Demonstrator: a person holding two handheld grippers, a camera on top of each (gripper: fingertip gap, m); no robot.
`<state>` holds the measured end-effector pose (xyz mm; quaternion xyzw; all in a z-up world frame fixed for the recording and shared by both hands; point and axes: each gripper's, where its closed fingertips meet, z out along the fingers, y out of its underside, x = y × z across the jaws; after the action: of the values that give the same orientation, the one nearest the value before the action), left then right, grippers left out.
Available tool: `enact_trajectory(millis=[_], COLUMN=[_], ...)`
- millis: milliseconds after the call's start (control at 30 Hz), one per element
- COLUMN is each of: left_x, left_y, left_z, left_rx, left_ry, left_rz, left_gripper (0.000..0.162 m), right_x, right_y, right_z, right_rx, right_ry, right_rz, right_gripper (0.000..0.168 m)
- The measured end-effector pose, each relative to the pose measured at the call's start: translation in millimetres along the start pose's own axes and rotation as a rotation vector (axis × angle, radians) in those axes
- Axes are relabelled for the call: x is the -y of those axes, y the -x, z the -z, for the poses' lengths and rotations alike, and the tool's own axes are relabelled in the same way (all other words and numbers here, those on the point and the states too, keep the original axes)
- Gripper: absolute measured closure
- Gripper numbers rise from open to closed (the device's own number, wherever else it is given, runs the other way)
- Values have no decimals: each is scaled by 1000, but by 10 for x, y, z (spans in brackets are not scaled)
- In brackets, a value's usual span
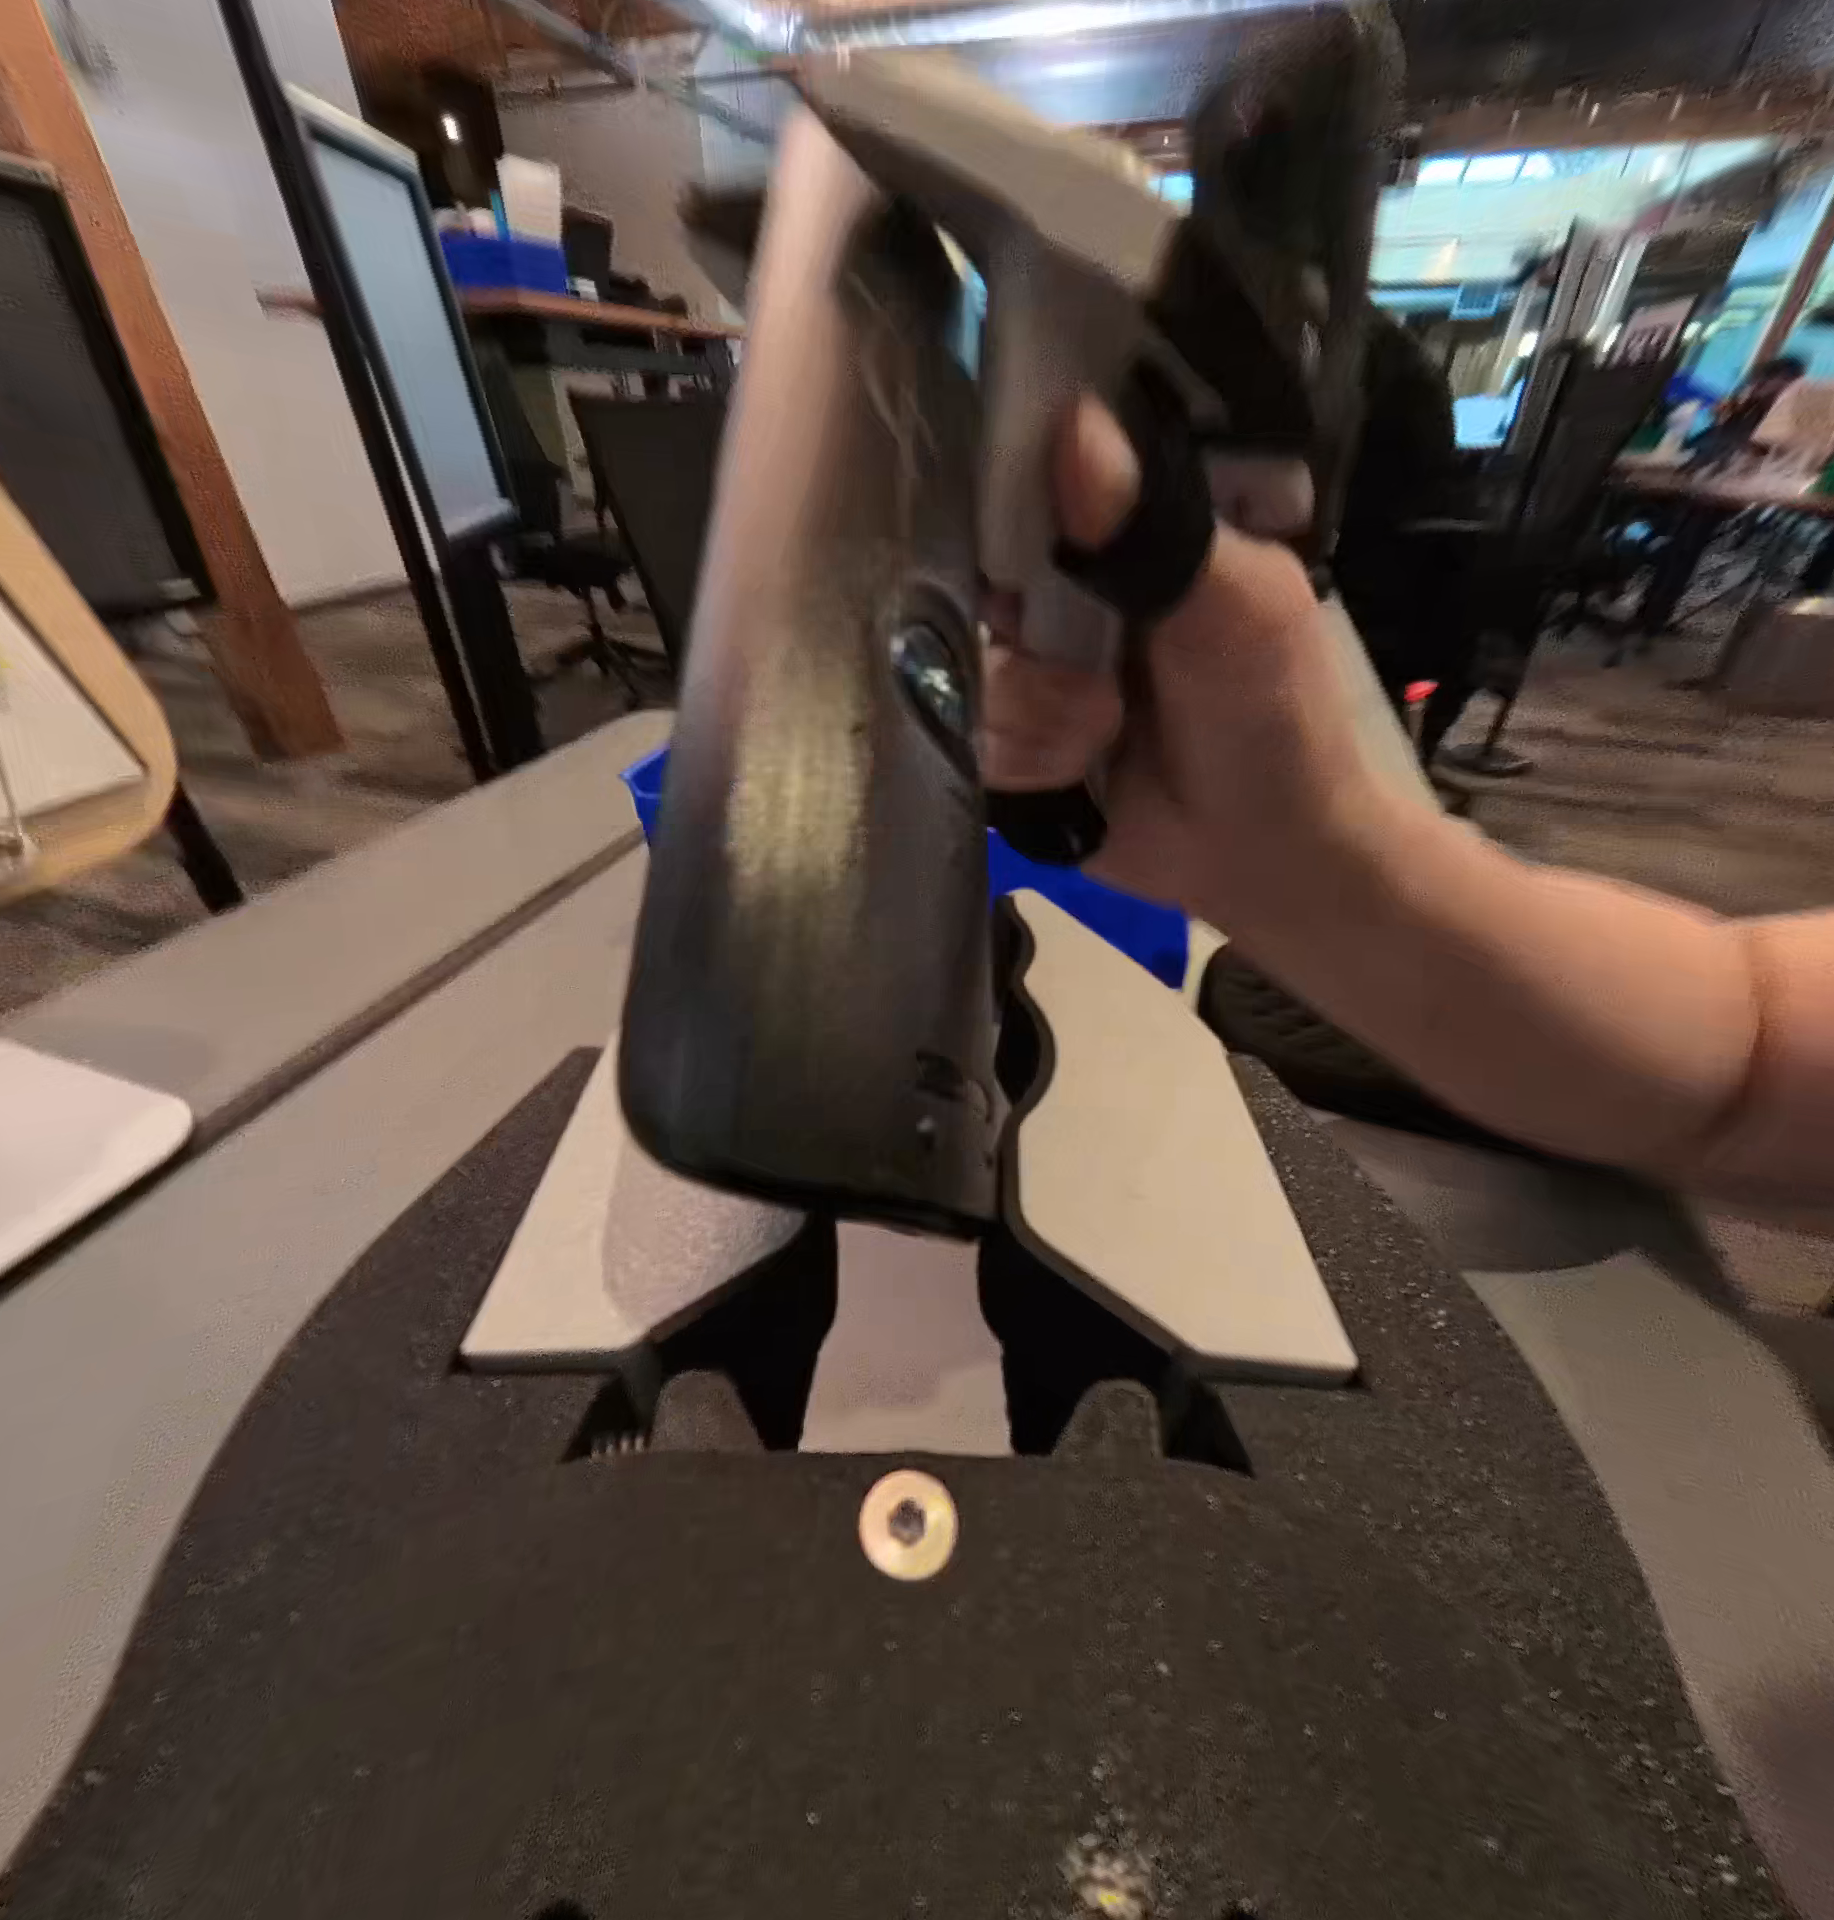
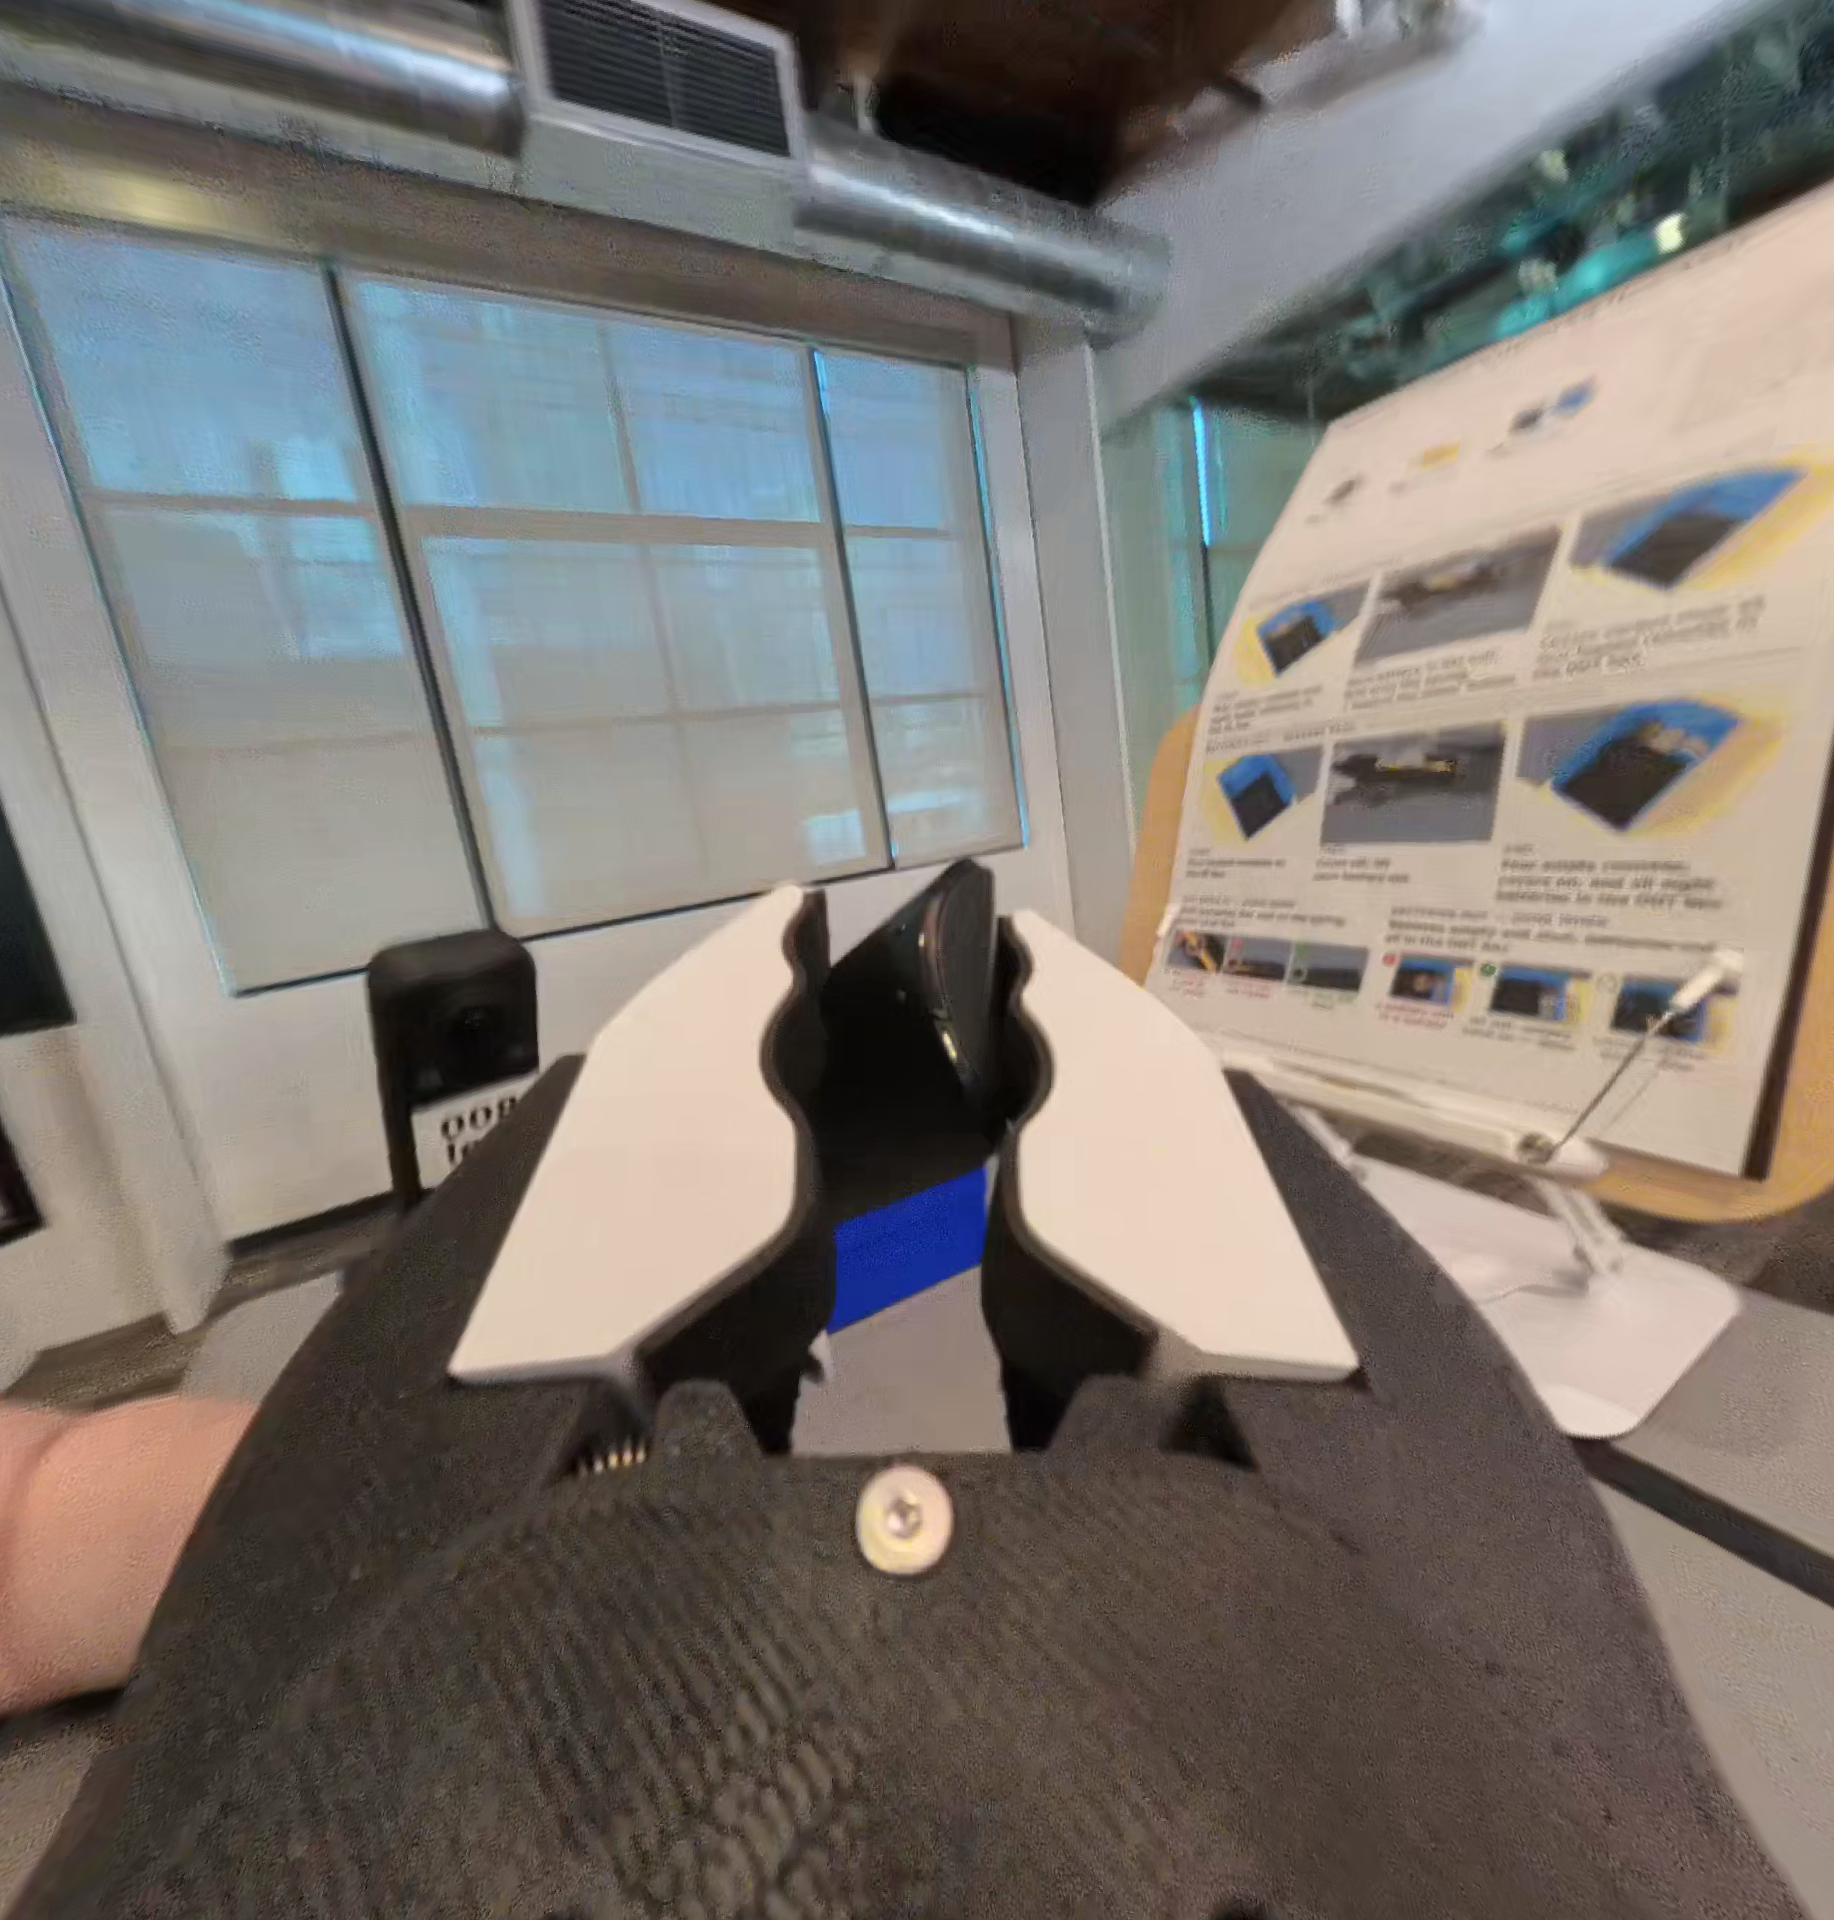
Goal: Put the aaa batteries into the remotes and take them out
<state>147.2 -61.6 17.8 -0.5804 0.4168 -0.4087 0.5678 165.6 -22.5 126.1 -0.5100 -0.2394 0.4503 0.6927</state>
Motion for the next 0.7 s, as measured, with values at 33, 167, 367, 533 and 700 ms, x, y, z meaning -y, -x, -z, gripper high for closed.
enact_trajectory(millis=[33,167,367,533,700], left_x=[-32,53,204,298,295], left_y=[-12,79,161,143,245], left_z=[-43,-4,102,152,200], left_rx=[28,-3,-20,-76,-81], left_ry=[-29,-117,-201,-247,-269], left_rz=[-19,128,190,268,374], left_gripper=[132,135,132,127,132], right_x=[6,-42,-208,-358,-435], right_y=[17,-55,-164,-264,-205], right_z=[-6,-20,-32,-31,-57], right_rx=[3,-96,-11,69,200], right_ry=[53,176,197,182,165], right_rz=[52,199,22,-260,-472], right_gripper=[135,133,136,140,143])
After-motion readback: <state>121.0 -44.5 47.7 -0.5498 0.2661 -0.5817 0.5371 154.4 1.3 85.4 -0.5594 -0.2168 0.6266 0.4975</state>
